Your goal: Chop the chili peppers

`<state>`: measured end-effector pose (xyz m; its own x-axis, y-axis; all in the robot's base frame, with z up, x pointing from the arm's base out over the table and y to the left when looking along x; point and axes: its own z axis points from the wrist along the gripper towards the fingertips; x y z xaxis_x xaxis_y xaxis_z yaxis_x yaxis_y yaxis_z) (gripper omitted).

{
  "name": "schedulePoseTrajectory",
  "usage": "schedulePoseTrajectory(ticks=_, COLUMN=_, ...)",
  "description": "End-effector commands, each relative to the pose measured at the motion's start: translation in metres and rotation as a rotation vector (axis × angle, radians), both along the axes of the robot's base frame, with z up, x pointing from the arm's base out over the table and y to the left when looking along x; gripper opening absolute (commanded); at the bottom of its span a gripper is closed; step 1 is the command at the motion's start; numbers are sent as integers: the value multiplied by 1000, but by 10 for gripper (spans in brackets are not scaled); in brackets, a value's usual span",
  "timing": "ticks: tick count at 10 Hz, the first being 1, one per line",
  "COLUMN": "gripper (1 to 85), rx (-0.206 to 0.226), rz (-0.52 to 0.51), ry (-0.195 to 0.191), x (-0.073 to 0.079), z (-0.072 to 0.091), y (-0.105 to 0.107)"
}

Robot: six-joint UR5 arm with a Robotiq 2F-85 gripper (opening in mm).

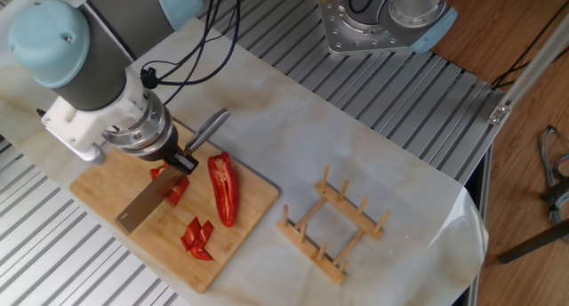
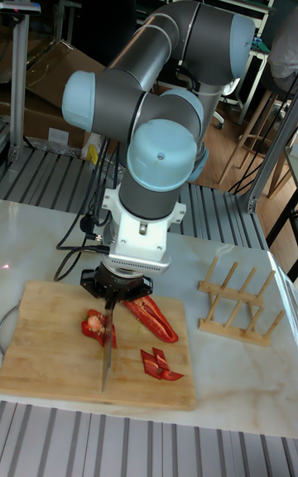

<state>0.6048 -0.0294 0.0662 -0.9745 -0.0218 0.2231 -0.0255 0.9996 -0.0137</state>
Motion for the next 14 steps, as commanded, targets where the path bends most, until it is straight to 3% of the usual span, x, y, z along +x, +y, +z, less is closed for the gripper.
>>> schedulePoseTrajectory(ticks=1, gripper=13, rx=11, rz=-9, ry=20, x=-2, z=2, y=5)
schedulePoseTrajectory(ticks=6, gripper=13, rx=34, rz=11, ry=14, x=-10, z=-8, y=0)
schedulePoseTrajectory(ticks=10, gripper=13, rx=31, rz=14, ry=45, x=-16, z=2, y=1)
schedulePoseTrajectory(ticks=14, gripper=13, rx=42, rz=18, ry=57, x=-22, z=-2, y=2)
